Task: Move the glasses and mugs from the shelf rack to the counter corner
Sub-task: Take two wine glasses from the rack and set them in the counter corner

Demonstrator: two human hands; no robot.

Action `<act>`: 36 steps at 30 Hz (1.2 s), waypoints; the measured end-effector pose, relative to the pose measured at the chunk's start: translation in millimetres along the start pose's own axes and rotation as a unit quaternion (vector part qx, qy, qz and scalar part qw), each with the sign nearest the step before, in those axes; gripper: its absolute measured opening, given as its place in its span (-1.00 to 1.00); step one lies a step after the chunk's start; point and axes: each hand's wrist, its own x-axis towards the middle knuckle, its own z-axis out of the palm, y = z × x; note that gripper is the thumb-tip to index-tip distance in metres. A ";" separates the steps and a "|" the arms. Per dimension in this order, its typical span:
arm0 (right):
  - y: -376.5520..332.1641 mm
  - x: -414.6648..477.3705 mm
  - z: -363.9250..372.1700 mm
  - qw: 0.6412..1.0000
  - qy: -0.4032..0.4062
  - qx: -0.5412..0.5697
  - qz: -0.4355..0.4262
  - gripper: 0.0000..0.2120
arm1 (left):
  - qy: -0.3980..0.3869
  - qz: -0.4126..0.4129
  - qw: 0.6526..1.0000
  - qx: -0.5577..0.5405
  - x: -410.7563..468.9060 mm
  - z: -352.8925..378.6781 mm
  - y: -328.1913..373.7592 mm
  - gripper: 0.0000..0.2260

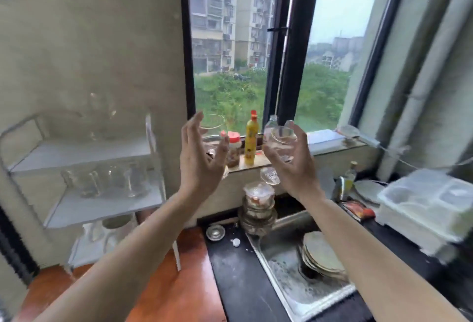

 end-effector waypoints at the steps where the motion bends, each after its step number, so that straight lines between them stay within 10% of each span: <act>1: 12.5 -6.1 -26.8 1.000 0.022 -0.016 0.010 -0.25 | -0.018 0.007 1.000 -0.014 -5.6 21.8 12.4 -0.41; 20: 213.1 -165.2 -615.4 0.931 0.260 -0.179 0.181 -0.20 | -0.263 -0.004 0.908 -0.326 -212.7 474.5 400.5 -0.26; 36: 353.6 -264.3 -909.7 0.821 0.389 -0.277 0.313 -0.20 | -0.422 0.036 0.798 -0.429 -354.6 780.6 634.3 -0.28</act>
